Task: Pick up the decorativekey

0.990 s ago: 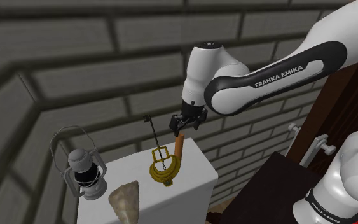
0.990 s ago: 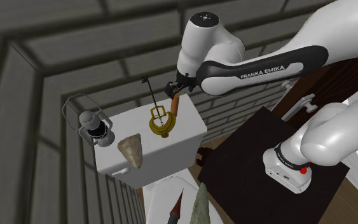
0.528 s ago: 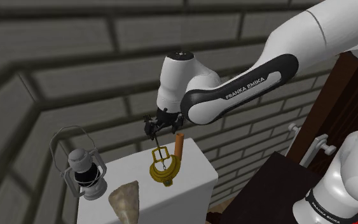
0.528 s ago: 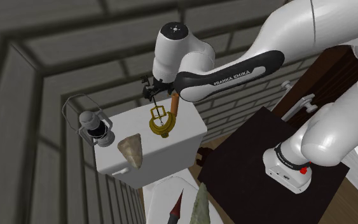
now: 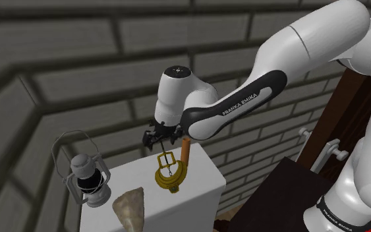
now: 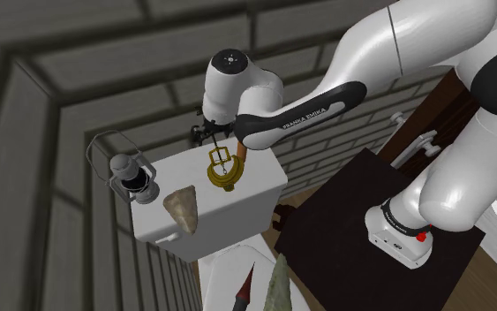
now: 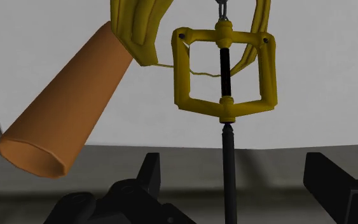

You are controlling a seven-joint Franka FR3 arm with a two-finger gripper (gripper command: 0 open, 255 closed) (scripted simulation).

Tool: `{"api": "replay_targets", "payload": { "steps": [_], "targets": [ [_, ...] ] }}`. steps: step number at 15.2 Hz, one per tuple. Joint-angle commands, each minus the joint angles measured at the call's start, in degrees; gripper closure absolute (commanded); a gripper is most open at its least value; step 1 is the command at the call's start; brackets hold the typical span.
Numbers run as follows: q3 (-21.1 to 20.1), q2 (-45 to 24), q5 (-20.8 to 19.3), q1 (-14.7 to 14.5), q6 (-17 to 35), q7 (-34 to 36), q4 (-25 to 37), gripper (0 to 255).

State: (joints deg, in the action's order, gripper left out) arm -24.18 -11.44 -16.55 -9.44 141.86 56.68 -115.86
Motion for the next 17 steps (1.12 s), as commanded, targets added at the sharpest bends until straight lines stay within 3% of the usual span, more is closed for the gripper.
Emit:
{"api": "replay_targets", "payload": {
  "steps": [1,3,4,13,17],
  "targets": [
    [0.26,-0.68,-0.79,-0.12,1.32,0.62,-0.71,0],
    [0.35,-0.92,-1.05,-0.18,1.68,0.83,-0.87,0],
    [0.34,-0.84,-1.00,-0.16,1.70,0.79,-0.96,255],
    [0.35,-0.93,-1.05,-0.19,1.68,0.83,-0.86,255],
    [-0.21,0.75,0.71,0.21,-0.86,-0.60,0.27,255]
  ]
}}
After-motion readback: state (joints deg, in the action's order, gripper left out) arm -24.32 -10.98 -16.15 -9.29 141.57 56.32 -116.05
